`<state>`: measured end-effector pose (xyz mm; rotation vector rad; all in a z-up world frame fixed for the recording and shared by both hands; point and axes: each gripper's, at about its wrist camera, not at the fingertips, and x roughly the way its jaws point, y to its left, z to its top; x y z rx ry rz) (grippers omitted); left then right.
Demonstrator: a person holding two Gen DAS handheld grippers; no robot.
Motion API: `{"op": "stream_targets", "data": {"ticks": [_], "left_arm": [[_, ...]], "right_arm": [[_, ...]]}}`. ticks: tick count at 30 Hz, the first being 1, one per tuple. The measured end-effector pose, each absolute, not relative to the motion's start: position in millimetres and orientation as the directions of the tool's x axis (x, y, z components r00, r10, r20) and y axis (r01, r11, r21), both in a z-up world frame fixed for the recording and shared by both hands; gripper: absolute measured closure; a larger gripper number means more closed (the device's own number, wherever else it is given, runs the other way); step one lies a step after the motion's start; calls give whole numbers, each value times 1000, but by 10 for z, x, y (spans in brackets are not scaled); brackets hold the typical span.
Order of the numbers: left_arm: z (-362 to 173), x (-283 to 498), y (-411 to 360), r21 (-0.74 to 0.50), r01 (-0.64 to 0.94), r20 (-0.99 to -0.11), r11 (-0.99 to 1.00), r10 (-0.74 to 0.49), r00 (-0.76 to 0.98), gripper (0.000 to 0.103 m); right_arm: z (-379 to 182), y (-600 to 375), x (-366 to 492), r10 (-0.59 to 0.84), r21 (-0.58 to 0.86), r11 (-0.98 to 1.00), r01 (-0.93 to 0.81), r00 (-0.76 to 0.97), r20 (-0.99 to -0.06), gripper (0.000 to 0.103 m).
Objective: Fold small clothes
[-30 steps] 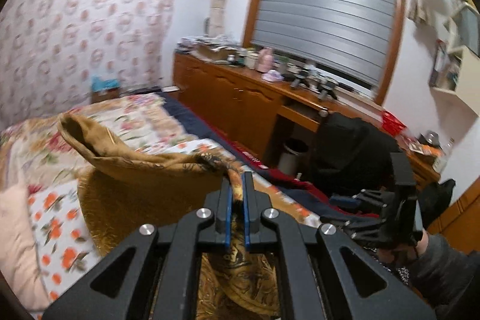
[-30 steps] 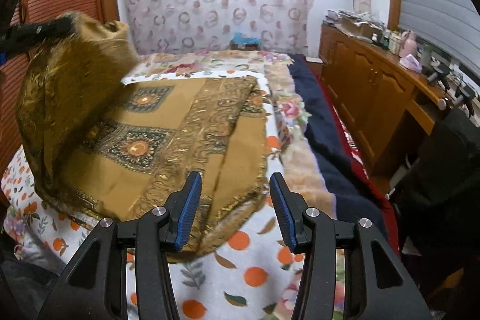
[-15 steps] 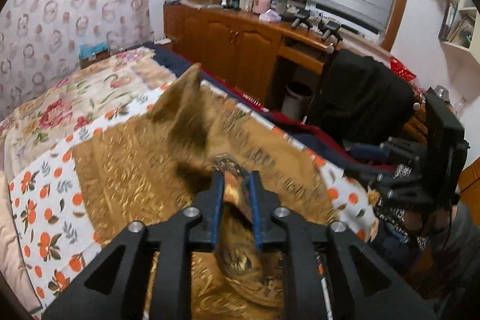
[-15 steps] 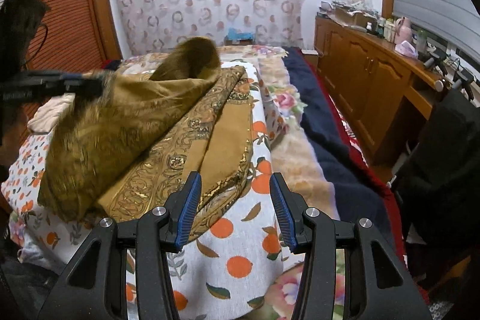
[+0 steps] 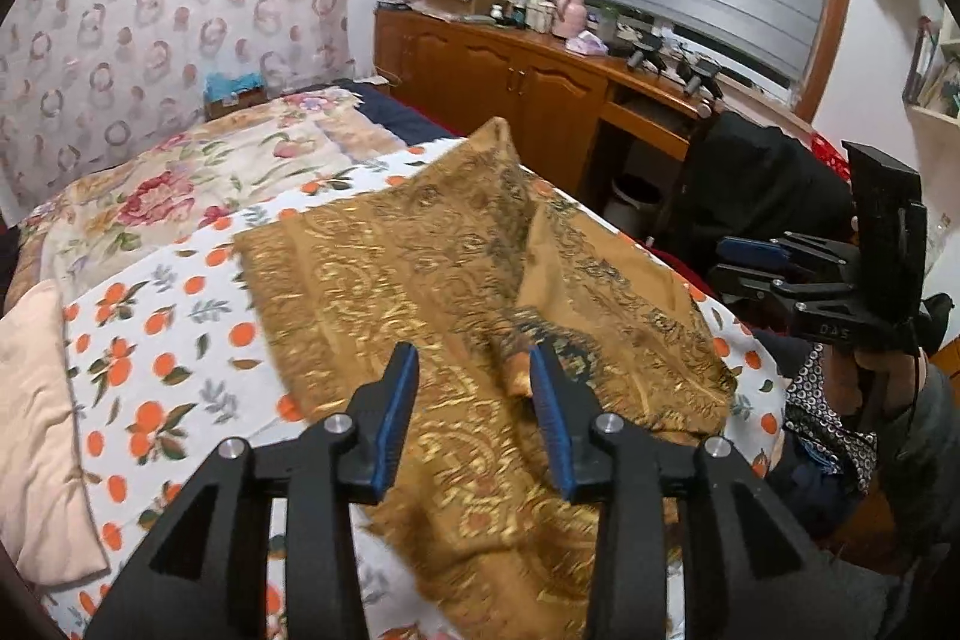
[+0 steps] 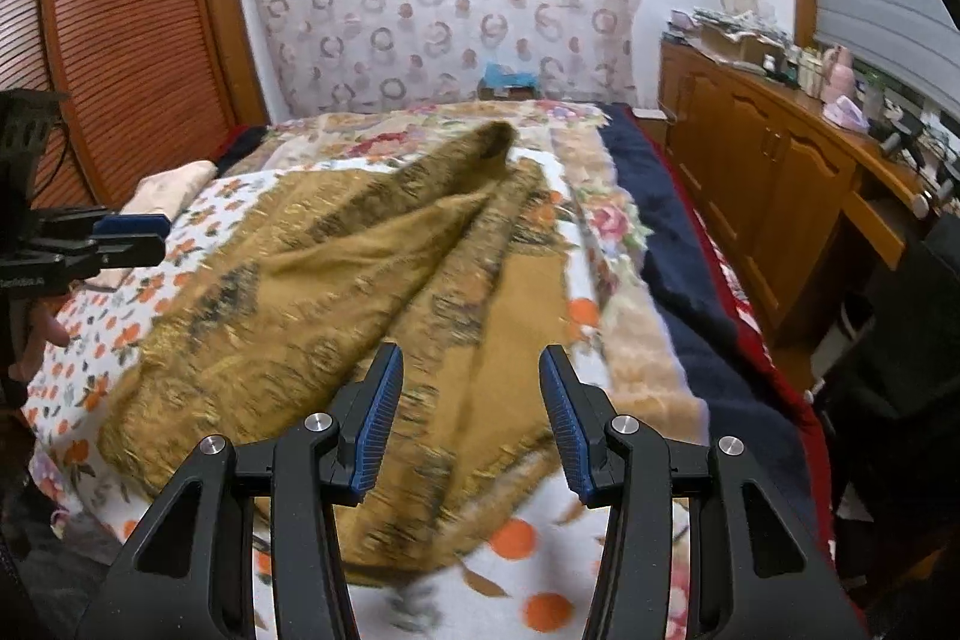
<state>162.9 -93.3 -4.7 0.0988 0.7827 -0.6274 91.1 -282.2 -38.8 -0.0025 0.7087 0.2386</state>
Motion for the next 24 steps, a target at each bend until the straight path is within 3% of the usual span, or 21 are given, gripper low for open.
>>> {"op": "stream_targets", "data": {"ticks": [13,24], "left_arm": [[-574,1564,-415,-177,446,-742,877,-416,525,66],[-927,1611,-354,-132,405,-774,904,-350,528,66]], "right_arm": [[-458,-1628,1018,390,79,884,-462,632,-669,50],[-816,-1278,1117,260,-82,875,-477,606,-751,49]]}}
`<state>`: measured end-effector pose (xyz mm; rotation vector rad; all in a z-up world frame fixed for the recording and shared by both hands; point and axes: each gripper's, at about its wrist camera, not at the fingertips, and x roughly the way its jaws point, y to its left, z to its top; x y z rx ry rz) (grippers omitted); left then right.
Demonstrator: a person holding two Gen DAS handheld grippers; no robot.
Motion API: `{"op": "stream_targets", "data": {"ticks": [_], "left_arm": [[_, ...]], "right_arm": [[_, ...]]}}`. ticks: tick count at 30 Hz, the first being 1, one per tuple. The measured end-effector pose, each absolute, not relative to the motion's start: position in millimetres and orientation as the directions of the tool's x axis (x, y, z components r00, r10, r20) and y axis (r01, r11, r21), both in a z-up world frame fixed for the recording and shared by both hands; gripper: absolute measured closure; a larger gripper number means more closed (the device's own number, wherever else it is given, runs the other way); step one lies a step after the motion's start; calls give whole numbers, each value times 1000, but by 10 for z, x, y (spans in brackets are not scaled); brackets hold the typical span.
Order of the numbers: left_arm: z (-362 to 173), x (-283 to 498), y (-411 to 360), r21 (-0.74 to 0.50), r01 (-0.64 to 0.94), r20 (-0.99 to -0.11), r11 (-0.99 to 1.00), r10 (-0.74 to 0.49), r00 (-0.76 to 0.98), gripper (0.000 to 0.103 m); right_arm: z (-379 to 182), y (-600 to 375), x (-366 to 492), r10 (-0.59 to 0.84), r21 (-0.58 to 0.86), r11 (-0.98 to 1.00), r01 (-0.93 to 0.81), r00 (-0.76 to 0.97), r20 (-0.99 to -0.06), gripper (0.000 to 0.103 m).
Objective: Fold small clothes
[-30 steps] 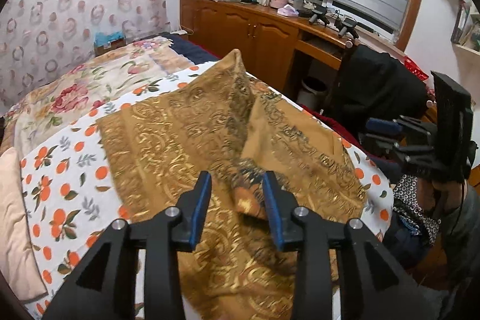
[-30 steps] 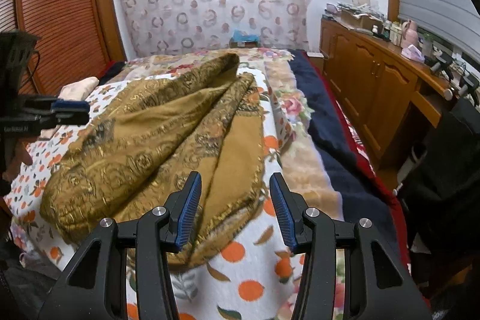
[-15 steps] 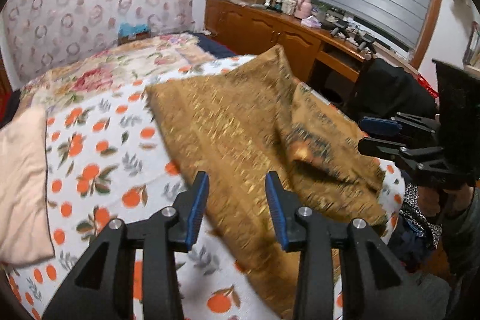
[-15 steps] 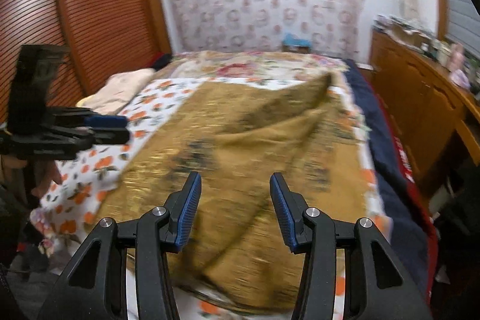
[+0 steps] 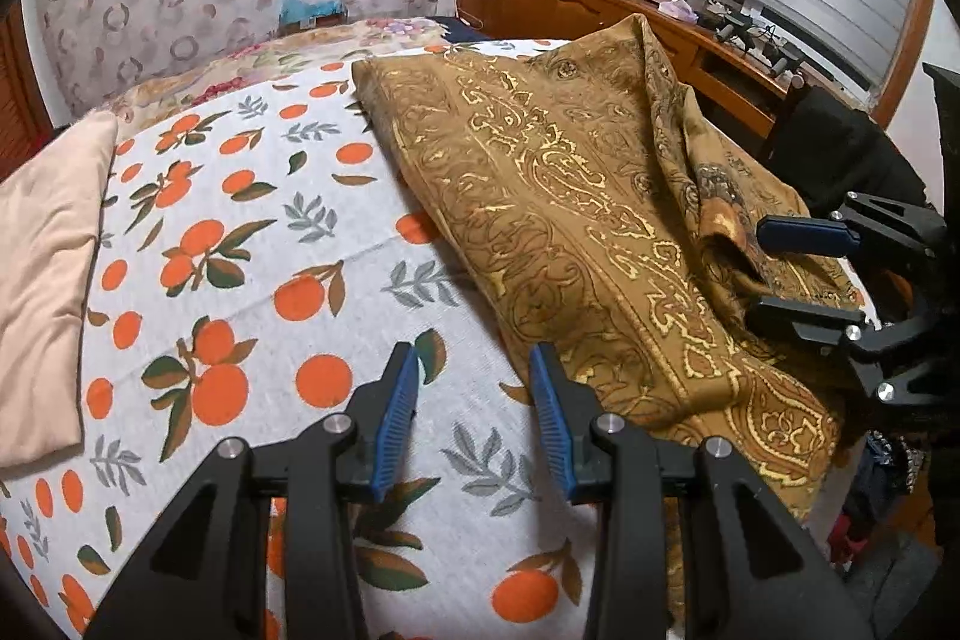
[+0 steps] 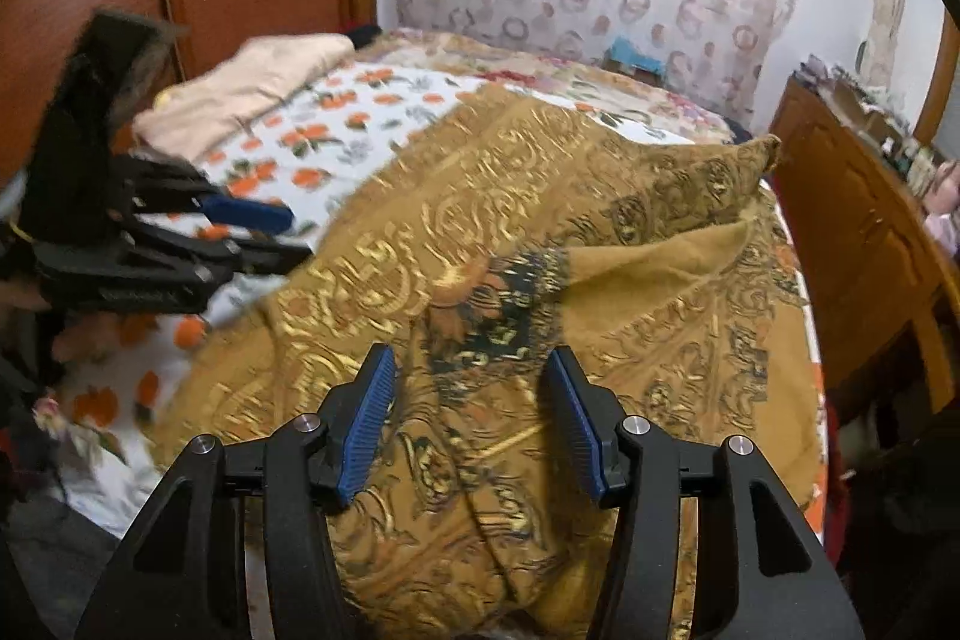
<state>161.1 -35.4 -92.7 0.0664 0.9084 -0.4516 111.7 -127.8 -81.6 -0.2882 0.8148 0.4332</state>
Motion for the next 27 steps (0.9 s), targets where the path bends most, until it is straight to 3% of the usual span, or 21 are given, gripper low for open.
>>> {"op": "stream_targets", "data": {"ticks": [2,6,9,19,27], "left_arm": [[-933,1591,-377,-109,413,-771,904,-339,539,66],[-941,1576,-406,-75,423,-760,903,-326,562,64],[-939,1593,-390,-83,421,-760,903,-331,560,63],[-943,1606,-387,-81,422,-760,903,-330,560,62],[-944,1610,-380,-83,423,-760,902,-332,559,62]], "right_arm": [[-847,-1341,1104,260,-78,875,-477,600,-756,52],[-872,-1369,1066,291,-64,859,-508,587,-755,87],[-853,-1388,1008,311,-58,853,-519,594,-742,98],[-639,-1959,763,299,-1,915,-403,682,-667,100],[-664,-2554,535,235,50,960,-276,694,-680,100]]}}
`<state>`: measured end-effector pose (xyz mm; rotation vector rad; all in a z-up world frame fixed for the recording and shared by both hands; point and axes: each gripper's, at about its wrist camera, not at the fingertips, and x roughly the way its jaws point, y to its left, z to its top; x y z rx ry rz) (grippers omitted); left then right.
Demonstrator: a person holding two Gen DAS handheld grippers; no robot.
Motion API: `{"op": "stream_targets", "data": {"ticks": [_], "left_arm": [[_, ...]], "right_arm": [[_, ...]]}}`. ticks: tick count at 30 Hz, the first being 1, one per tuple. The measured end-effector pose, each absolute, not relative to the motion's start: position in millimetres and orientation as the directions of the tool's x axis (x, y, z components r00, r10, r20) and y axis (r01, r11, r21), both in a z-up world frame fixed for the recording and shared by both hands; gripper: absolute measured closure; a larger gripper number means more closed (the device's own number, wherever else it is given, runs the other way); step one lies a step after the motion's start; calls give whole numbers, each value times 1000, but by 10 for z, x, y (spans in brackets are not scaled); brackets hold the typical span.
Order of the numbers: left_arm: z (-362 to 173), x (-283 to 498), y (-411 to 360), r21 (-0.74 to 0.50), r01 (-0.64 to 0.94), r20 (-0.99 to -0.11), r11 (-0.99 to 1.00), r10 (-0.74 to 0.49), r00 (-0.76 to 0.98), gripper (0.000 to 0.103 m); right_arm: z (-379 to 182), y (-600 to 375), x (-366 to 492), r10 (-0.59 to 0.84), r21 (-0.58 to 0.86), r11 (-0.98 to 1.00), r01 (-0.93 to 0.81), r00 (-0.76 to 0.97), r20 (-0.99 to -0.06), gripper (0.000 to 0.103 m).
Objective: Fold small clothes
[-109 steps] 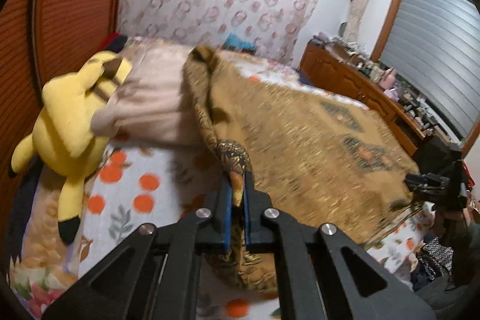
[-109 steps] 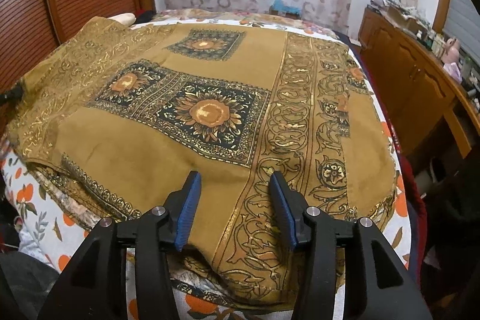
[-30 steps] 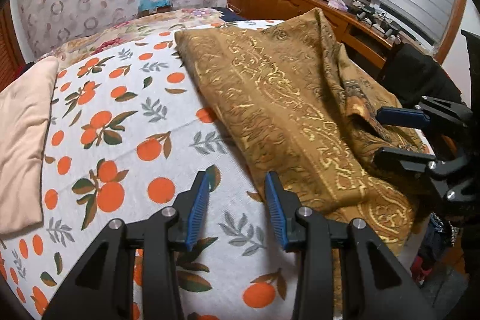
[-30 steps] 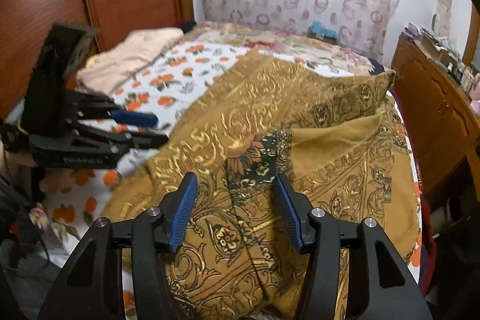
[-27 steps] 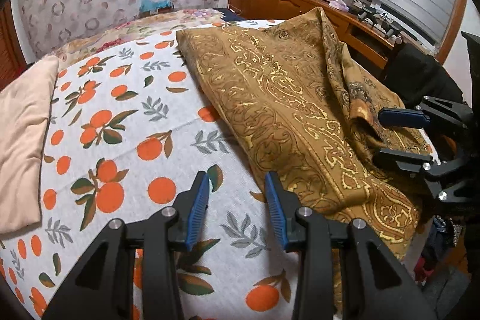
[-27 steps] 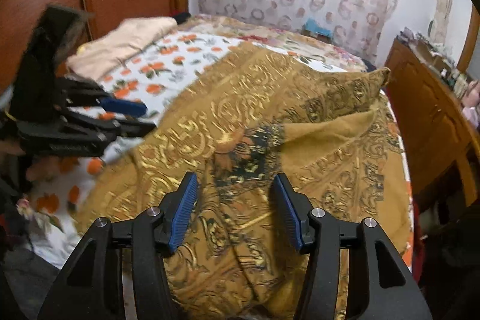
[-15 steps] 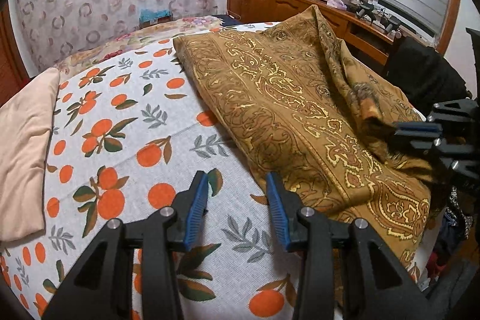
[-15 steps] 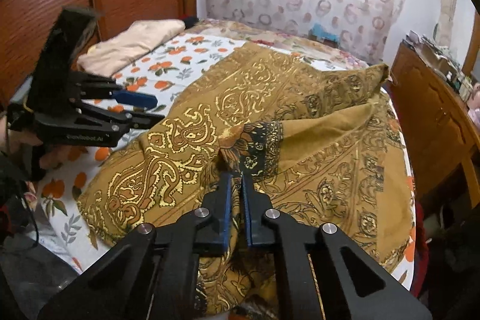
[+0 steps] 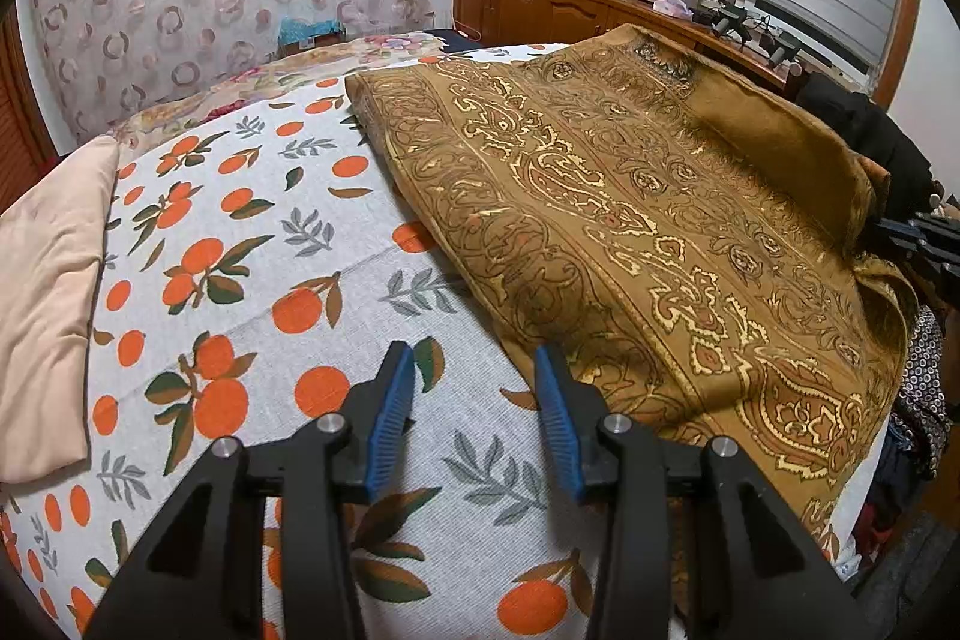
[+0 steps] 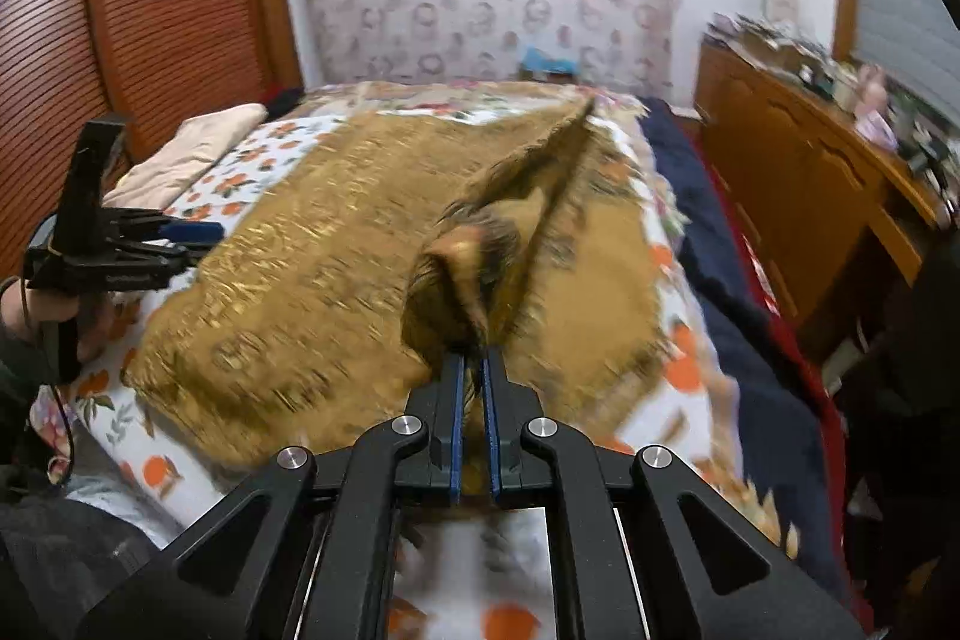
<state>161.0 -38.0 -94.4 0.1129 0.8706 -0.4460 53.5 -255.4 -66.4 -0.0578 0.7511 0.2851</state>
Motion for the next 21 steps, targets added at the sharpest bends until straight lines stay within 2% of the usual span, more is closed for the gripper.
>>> {"op": "stream_targets", "data": {"ticks": [4,7,9,10,13,21], "left_arm": [[-944,1611,-381,-83,422,-760,903,-331,559,62],[-944,1609,-374,-84,421,-760,903,-332,559,62],[-940,1616,-354,-86,409,-764,909,-324,558,62],[-934,1617,-328,-100,396,-762,913,-326,559,62],[-869,1583,-270,-149,386,-735,910,-363,573,62],[-613,1437,-365,-127,384,-682,915,-362,636,62]], "right_arm": [[-616,-2751,483,197,57,975,-215,715,-671,93],[-497,-2919,491,162,58,985,-163,750,-641,81],[-422,-2999,557,154,65,987,-145,765,-626,67],[-395,-3021,603,148,64,988,-138,767,-625,65],[-361,-3025,777,176,74,983,-166,762,-623,64],[-664,-2826,1348,237,102,966,-237,660,-713,64]]}}
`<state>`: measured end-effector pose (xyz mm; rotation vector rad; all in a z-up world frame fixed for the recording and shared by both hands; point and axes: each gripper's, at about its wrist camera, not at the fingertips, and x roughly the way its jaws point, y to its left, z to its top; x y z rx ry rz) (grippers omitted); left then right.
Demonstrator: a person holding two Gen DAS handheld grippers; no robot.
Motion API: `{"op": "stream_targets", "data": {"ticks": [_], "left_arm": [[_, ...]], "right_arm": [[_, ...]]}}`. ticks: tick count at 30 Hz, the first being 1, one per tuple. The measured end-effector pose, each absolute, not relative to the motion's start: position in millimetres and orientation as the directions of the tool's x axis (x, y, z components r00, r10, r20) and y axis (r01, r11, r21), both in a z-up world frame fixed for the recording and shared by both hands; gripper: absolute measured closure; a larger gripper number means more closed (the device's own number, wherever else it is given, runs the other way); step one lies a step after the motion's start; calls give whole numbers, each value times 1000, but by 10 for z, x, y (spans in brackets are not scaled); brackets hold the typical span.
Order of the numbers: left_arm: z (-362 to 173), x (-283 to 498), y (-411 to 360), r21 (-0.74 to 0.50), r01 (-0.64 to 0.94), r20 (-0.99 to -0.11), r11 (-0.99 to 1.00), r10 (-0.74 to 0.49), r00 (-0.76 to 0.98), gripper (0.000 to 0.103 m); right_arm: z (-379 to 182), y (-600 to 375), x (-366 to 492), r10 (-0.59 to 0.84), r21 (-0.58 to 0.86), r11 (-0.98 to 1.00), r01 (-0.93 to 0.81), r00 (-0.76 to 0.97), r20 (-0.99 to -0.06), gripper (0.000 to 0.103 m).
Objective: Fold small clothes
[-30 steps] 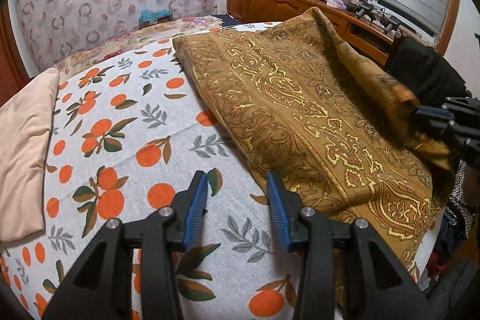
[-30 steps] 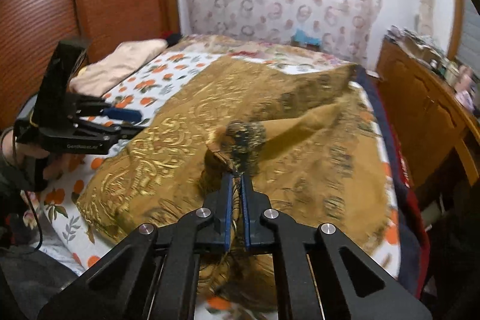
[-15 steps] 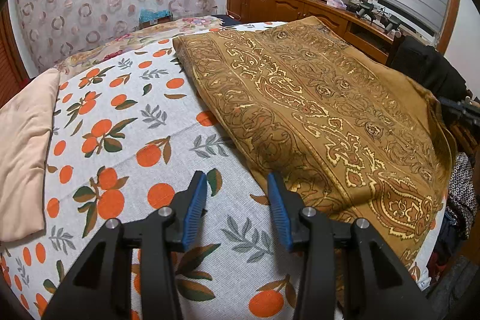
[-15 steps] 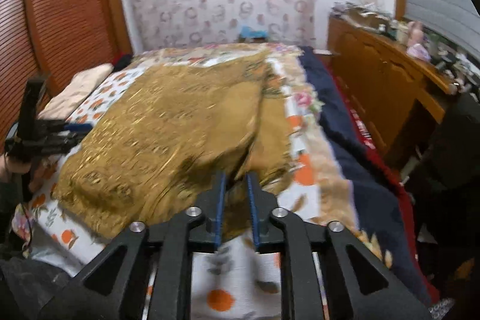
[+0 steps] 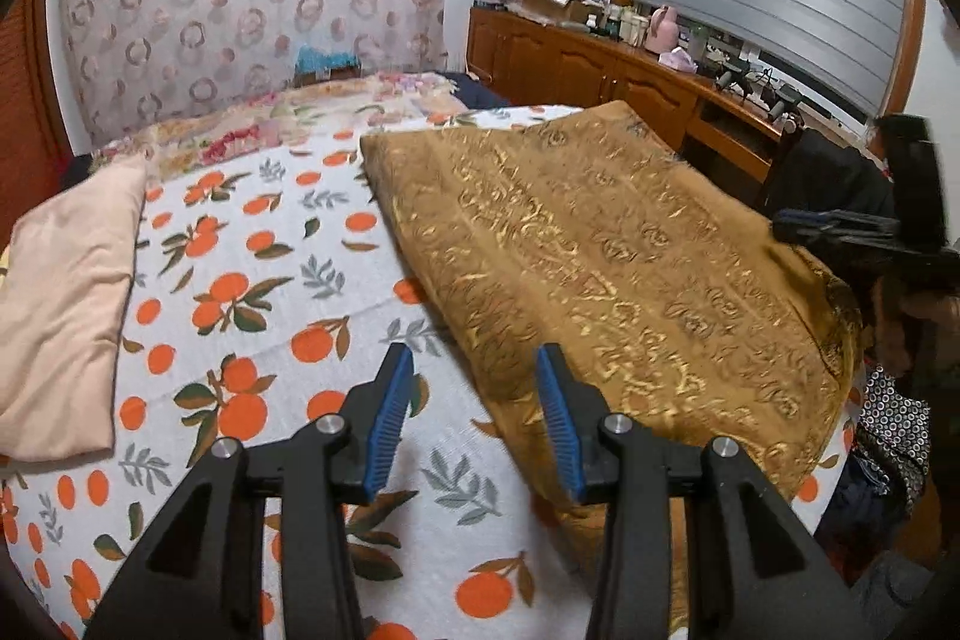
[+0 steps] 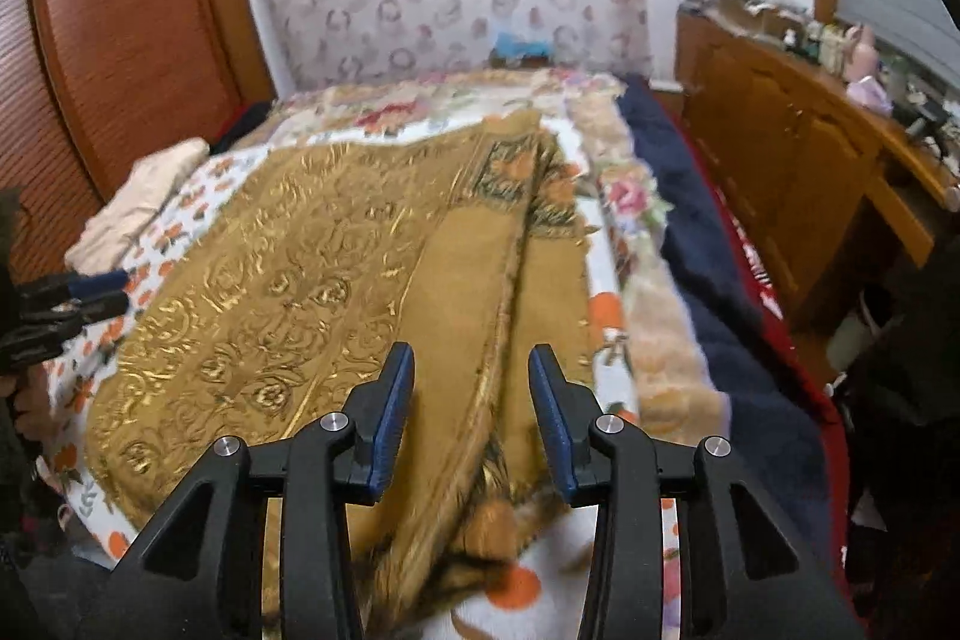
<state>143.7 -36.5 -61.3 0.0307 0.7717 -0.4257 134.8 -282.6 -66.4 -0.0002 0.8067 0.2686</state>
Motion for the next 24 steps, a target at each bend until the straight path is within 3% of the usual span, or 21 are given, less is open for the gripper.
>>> {"op": "stream_targets", "data": {"ticks": [2,5,7,15,21,24], "left_arm": [[-596,1410,-398,-131,391,-672,911,-371,640,62],[-596,1385,-432,-136,398,-666,907,-381,641,62],[-605,1364,-450,-132,400,-664,907,-380,644,62],[-516,1238,-490,-134,423,-640,896,-404,653,62],[-494,1158,-510,-129,433,-645,892,-407,647,62],[-501,1140,-518,-128,429,-651,894,-403,644,62]], "right_arm": [[-733,-2788,1435,254,113,960,-255,634,-730,65],[-769,-2725,1512,267,96,950,-296,616,-741,96],[-700,-2668,1502,273,64,941,-332,635,-723,99],[-455,-2760,1635,161,-64,960,-273,723,-671,101],[-613,-2895,1540,161,-3,975,-224,711,-684,101],[-636,-2927,1432,162,15,978,-208,711,-685,94]]}}
